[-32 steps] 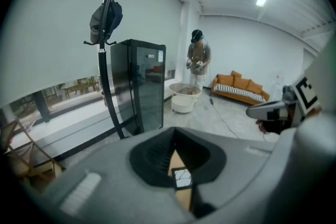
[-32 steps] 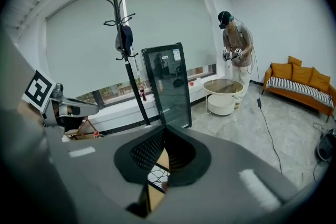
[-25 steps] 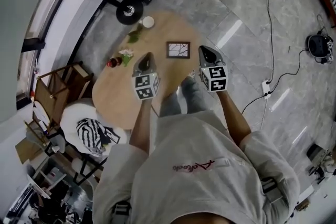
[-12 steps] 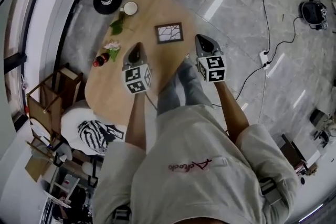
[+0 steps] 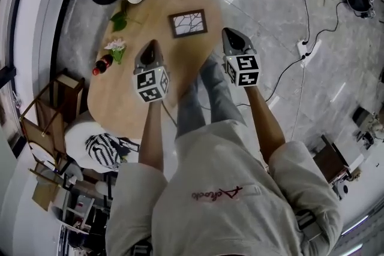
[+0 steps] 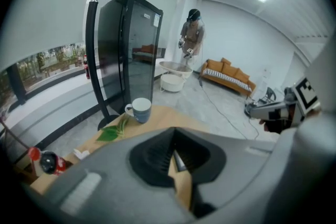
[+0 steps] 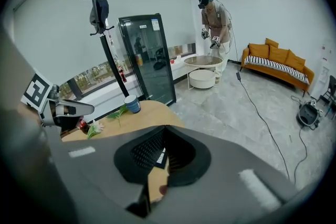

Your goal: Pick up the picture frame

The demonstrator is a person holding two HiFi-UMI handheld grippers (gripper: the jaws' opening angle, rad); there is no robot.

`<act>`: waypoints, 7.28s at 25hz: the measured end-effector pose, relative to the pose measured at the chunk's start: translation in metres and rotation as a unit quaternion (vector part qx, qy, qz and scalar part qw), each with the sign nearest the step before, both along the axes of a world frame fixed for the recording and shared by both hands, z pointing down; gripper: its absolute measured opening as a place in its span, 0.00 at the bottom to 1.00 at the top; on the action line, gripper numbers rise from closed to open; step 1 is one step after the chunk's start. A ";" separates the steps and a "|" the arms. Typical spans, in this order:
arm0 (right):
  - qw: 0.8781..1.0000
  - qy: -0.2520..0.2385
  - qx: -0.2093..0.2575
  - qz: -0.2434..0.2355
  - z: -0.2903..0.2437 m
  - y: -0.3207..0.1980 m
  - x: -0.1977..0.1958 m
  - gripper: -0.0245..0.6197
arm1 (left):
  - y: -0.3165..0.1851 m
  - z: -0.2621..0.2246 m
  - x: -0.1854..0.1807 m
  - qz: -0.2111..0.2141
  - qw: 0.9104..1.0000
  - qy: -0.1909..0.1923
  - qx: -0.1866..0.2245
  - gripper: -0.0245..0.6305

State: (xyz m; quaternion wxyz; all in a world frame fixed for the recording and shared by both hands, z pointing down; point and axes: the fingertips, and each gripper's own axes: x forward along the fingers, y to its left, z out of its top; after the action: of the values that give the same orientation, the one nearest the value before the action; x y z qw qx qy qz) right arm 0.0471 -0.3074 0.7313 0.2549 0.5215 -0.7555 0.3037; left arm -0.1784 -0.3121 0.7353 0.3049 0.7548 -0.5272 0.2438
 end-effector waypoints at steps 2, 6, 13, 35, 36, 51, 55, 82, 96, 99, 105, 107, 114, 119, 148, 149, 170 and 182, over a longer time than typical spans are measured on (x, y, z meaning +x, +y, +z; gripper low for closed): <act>1.000 0.001 -0.004 -0.001 0.014 0.005 -0.001 0.05 | 0.004 0.014 0.005 0.004 1.000 0.006 -0.003 0.04; 1.000 -0.003 -0.014 -0.002 0.042 0.014 -0.005 0.05 | 0.012 0.042 0.010 0.008 1.000 0.012 -0.013 0.04; 0.999 -0.006 -0.045 -0.010 0.091 0.047 -0.004 0.05 | 0.030 0.092 0.021 0.012 0.999 0.014 -0.030 0.04; 0.996 -0.024 -0.084 -0.005 0.182 0.079 -0.009 0.05 | 0.053 0.190 0.033 0.020 0.996 0.025 -0.078 0.04; 0.996 -0.021 -0.084 -0.006 0.184 0.076 -0.010 0.05 | 0.051 0.192 0.034 0.020 0.996 0.024 -0.078 0.04; 0.996 -0.016 -0.080 -0.029 0.210 0.022 -0.027 0.12 | 0.009 0.210 0.042 0.020 0.996 0.024 -0.084 0.12; 0.996 -0.026 -0.087 -0.026 0.215 0.012 -0.033 0.25 | 0.006 0.214 0.046 0.024 0.995 0.022 -0.092 0.15; 0.994 -0.025 -0.105 -0.002 0.229 -0.015 -0.042 0.17 | -0.013 0.226 0.056 0.009 0.994 0.017 -0.111 0.17; 0.994 -0.038 -0.100 0.013 0.223 -0.014 -0.038 0.16 | -0.009 0.217 0.057 -0.014 0.995 0.025 -0.100 0.15; 0.994 -0.038 -0.100 0.012 0.220 -0.013 -0.038 0.16 | -0.007 0.215 0.057 -0.017 0.995 0.024 -0.099 0.15; 0.995 -0.030 -0.092 0.010 0.214 -0.012 -0.039 0.15 | -0.004 0.210 0.056 -0.025 0.995 0.023 -0.095 0.15; 0.996 -0.028 -0.087 0.011 0.211 -0.014 -0.039 0.15 | -0.005 0.208 0.055 -0.028 0.995 0.023 -0.091 0.15; 0.997 -0.028 -0.065 0.010 0.189 -0.022 -0.038 0.15 | -0.013 0.186 0.056 -0.030 0.997 0.024 -0.070 0.15; 0.999 -0.028 -0.039 0.006 0.160 -0.032 -0.037 0.15 | -0.020 0.158 0.057 -0.039 0.998 0.026 -0.047 0.15; 0.998 -0.028 0.049 -0.009 -0.033 -0.034 -0.052 0.15 | -0.017 -0.035 0.042 -0.064 0.996 0.030 0.053 0.15; 0.998 -0.028 0.051 -0.010 -0.040 -0.033 -0.053 0.15 | -0.017 -0.041 0.041 -0.065 0.996 0.030 0.054 0.15; 0.990 -0.024 0.131 -0.050 -0.219 -0.020 -0.067 0.15 | 0.001 -0.216 0.027 -0.088 0.987 0.036 0.126 0.15; 0.980 -0.030 0.183 -0.078 -0.301 -0.008 -0.075 0.15 | 0.017 -0.299 0.020 -0.101 0.979 0.027 0.176 0.15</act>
State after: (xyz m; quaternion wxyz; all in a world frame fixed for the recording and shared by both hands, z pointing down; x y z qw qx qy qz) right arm -0.0280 -0.3157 0.4300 0.1554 0.4890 -0.8442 0.1553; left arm -0.1580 -0.2951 0.4361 0.2044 0.7457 -0.6270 0.0948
